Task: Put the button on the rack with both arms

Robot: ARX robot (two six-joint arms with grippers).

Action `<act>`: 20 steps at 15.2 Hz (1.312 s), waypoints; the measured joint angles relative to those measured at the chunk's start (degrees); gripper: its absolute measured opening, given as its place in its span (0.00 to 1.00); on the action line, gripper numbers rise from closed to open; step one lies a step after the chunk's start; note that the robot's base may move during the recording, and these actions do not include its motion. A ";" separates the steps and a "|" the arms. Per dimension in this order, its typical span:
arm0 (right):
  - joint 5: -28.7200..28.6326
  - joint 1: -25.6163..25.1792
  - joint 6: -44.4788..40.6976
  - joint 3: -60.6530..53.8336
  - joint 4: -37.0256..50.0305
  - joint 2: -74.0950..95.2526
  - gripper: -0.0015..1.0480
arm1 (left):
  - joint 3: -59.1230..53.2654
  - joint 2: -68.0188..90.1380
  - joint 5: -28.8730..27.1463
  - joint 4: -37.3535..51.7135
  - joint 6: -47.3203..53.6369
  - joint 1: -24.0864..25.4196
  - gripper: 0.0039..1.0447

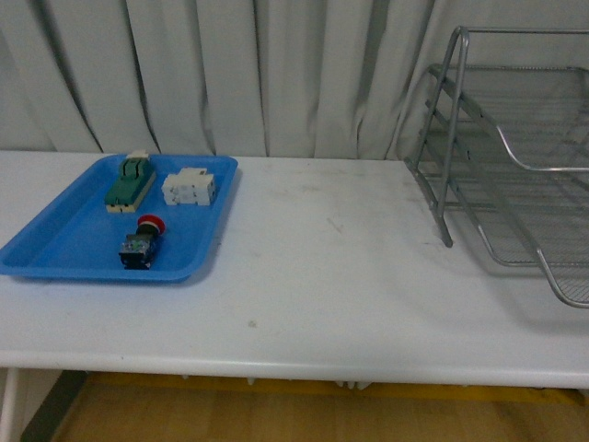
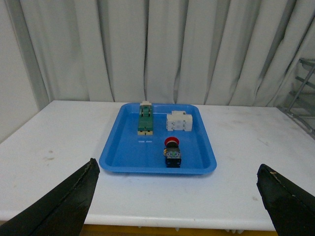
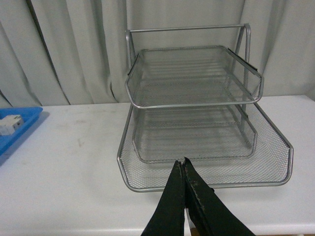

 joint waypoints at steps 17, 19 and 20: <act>21.97 21.57 -0.59 0.00 -37.51 -38.75 0.02 | 0.00 0.00 0.02 0.09 0.00 0.00 0.94; 21.97 21.57 -0.59 0.02 -37.40 -38.75 0.02 | 0.00 0.00 -0.02 0.02 0.00 0.00 0.94; 21.94 21.57 -0.66 0.02 -37.53 -38.73 0.05 | 0.00 0.00 0.00 0.00 0.00 0.00 0.94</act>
